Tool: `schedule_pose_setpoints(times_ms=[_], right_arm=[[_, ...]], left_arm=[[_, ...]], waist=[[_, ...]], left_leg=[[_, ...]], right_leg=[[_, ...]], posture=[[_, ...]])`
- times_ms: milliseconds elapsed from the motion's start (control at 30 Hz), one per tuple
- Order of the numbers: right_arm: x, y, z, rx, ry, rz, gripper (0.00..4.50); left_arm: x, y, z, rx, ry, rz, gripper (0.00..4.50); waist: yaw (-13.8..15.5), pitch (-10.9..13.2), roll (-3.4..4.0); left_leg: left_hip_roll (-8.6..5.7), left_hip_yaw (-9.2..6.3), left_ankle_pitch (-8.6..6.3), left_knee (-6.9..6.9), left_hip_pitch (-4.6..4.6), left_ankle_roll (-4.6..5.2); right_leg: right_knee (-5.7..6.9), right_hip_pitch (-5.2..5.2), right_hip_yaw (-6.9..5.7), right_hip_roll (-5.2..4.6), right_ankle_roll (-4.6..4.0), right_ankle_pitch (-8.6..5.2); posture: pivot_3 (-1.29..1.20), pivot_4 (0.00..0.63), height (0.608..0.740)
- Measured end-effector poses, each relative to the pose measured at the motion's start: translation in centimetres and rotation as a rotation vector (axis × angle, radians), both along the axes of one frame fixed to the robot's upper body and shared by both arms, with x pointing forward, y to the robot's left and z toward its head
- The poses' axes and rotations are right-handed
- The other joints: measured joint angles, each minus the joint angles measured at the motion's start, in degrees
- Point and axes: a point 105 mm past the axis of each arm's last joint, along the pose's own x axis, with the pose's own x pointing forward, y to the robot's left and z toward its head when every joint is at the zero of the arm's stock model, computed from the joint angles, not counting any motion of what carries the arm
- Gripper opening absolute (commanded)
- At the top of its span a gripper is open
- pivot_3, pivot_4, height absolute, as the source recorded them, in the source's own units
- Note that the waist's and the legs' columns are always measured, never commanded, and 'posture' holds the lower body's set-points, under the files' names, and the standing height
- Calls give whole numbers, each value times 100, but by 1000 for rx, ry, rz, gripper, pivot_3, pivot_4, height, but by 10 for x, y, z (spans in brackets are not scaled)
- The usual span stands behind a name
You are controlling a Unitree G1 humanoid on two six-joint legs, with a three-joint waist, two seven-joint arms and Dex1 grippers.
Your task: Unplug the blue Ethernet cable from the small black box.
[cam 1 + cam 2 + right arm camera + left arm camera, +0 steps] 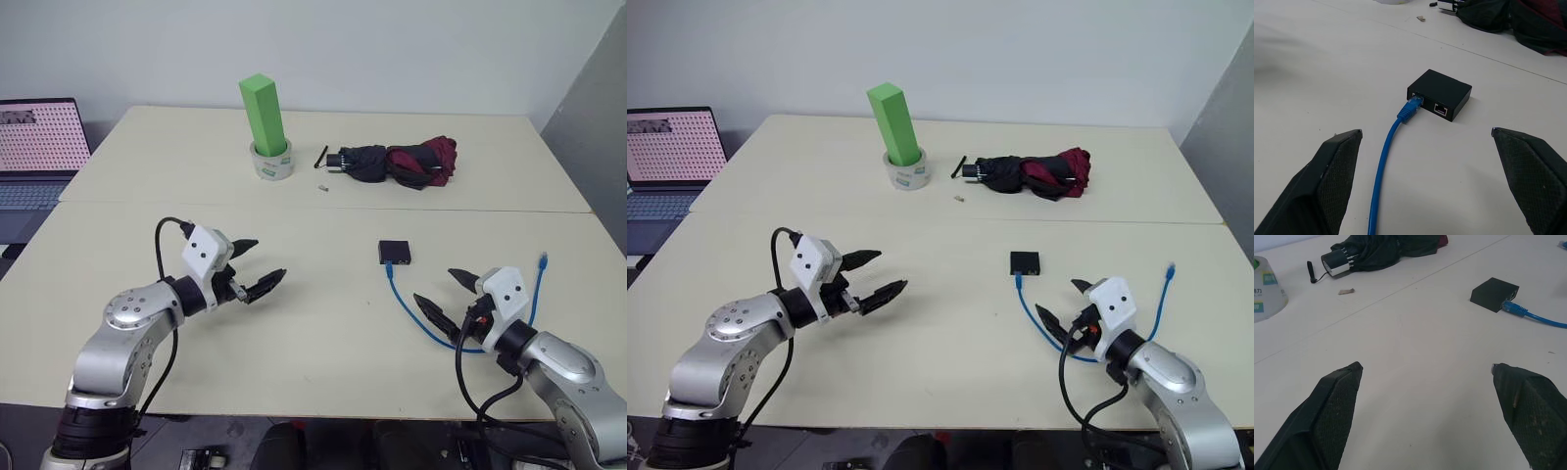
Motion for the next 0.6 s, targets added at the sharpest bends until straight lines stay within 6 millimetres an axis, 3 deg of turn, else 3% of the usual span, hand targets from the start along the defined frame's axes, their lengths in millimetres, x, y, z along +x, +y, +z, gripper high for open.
schedule_pose_setpoints(times_ms=[600], right_arm=[[-3,2,-6,-5,22,13,4493]], left_arm=[[-6,-8,0,12,21,-49,4500]], waist=[[1,0,0]], left_leg=[[-1,-4,0,0,3,0]], right_leg=[[-2,7,-2,0,0,0]], posture=[[0,150,740]])
